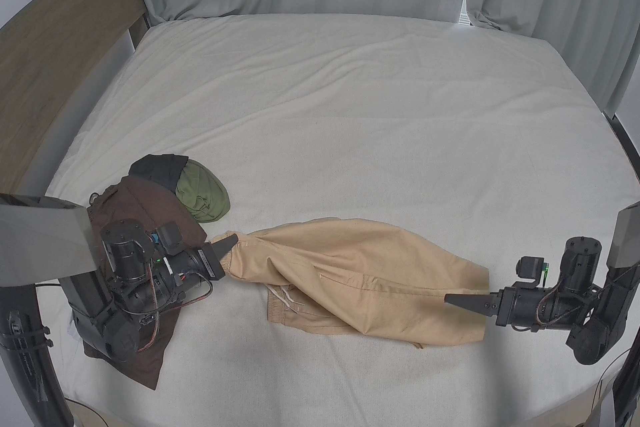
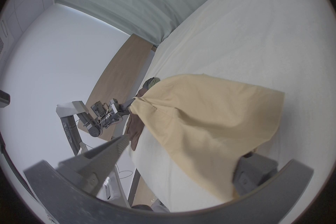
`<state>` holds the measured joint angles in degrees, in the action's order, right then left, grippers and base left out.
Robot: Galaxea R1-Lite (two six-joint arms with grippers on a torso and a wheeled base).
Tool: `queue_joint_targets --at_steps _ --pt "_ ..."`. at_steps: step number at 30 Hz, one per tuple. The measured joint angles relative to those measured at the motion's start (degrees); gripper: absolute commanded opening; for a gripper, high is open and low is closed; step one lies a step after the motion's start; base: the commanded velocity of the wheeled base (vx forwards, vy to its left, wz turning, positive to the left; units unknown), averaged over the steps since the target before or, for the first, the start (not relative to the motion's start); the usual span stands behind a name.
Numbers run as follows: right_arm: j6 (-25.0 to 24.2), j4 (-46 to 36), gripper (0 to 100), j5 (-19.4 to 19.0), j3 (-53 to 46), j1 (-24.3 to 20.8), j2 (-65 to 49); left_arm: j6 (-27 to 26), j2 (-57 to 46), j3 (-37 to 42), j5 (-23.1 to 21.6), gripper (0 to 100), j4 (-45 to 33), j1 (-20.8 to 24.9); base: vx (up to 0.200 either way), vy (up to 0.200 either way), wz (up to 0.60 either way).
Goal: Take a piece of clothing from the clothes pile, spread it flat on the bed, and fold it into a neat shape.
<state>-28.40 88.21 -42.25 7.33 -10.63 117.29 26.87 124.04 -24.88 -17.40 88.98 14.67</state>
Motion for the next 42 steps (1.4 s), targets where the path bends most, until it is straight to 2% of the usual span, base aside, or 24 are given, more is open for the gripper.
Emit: queue_joint_targets --at_steps 6,16,17,28,42 --pt "0.4 0.1 100 0.0 -0.6 -3.0 2.0 0.0 0.0 0.0 0.0 0 0.0 -0.1 0.000 0.000 0.00" --pt "1.3 0.1 100 0.2 -1.0 -4.5 3.7 0.0 -0.1 -0.1 0.0 0 0.0 -0.2 0.000 0.000 0.00" --pt "1.5 0.1 0 0.2 -1.0 -4.5 3.8 0.0 -0.1 -0.1 0.0 0 0.0 -0.1 0.000 0.000 0.00" --pt "3.5 0.1 0 0.2 -0.9 -4.2 4.3 0.0 -0.1 -0.1 0.0 0 0.0 -0.2 0.000 0.000 0.00" --pt "3.7 0.1 0 0.4 -0.7 -4.0 2.2 0.2 -2.4 -0.3 -1.7 0 0.0 -0.1 0.000 0.000 0.00"
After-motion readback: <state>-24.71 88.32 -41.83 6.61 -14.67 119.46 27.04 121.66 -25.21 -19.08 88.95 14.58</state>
